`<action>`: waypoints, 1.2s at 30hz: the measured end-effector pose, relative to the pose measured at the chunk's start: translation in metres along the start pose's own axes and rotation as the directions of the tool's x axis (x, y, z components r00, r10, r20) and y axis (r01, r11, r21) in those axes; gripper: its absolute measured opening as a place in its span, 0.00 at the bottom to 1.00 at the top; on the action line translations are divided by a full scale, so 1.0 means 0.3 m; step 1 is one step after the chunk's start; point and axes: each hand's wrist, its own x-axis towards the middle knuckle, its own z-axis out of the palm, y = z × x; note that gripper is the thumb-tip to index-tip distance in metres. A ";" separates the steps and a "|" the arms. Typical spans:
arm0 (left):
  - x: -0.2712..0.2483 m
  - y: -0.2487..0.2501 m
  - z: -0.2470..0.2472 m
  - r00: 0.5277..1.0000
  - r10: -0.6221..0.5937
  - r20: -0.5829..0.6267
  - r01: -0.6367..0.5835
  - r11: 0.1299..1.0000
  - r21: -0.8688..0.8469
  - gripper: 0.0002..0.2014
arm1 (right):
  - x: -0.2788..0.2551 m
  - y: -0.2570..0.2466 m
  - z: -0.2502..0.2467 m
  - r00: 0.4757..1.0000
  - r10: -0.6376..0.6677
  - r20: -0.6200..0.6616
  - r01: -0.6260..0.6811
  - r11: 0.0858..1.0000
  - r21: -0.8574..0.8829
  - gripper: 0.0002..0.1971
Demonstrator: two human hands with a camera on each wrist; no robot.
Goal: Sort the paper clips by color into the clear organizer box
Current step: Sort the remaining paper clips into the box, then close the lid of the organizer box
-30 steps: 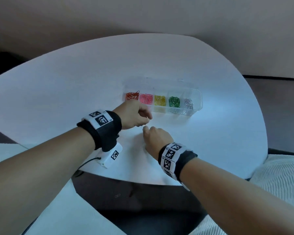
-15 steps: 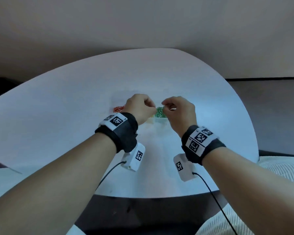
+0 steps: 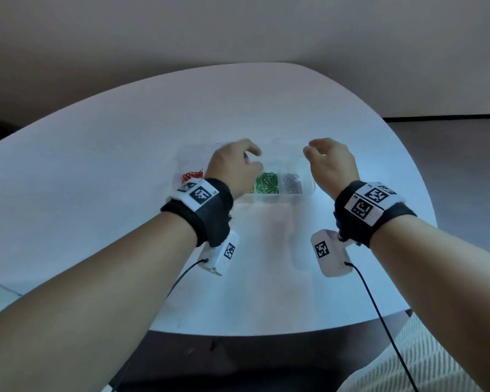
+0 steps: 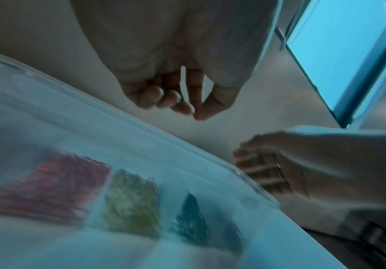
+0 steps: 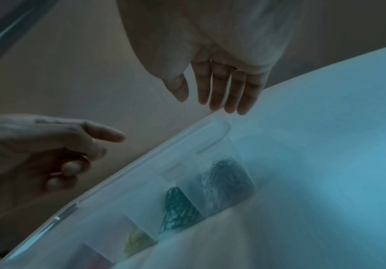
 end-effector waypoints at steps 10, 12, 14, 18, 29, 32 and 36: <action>0.109 -0.283 -0.228 0.922 -0.387 -0.025 0.388 0.921 0.044 0.16 | 0.039 0.064 0.063 0.976 0.187 0.108 -0.190 0.981 0.022 0.14; 0.098 -0.310 -0.232 0.921 -0.386 -0.048 0.375 0.914 -0.152 0.10 | 0.024 0.059 0.057 0.983 0.168 0.072 -0.177 0.976 0.129 0.15; 0.092 -0.330 -0.235 0.920 -0.385 -0.076 0.351 0.895 -0.276 0.09 | 0.020 0.057 0.053 0.987 0.143 0.068 -0.155 0.966 0.205 0.15; 0.084 -0.340 -0.244 0.920 -0.386 -0.069 0.325 0.849 -0.417 0.14 | 0.012 0.041 0.041 0.977 0.190 0.099 -0.212 0.928 0.307 0.16; -0.015 -0.311 -0.309 0.938 -0.346 -0.031 0.224 0.671 -0.707 0.17 | -0.029 0.026 -0.044 0.907 0.290 0.306 -0.420 0.689 0.591 0.32; -0.042 -0.309 -0.307 0.957 -0.288 -0.030 0.208 0.756 -0.621 0.11 | -0.048 0.018 -0.047 0.912 0.250 0.325 -0.393 0.757 0.521 0.25; -0.061 -0.319 -0.264 0.995 -0.095 -0.010 0.095 0.995 0.020 0.08 | -0.054 0.026 -0.018 0.959 0.161 0.233 -0.212 0.953 0.215 0.31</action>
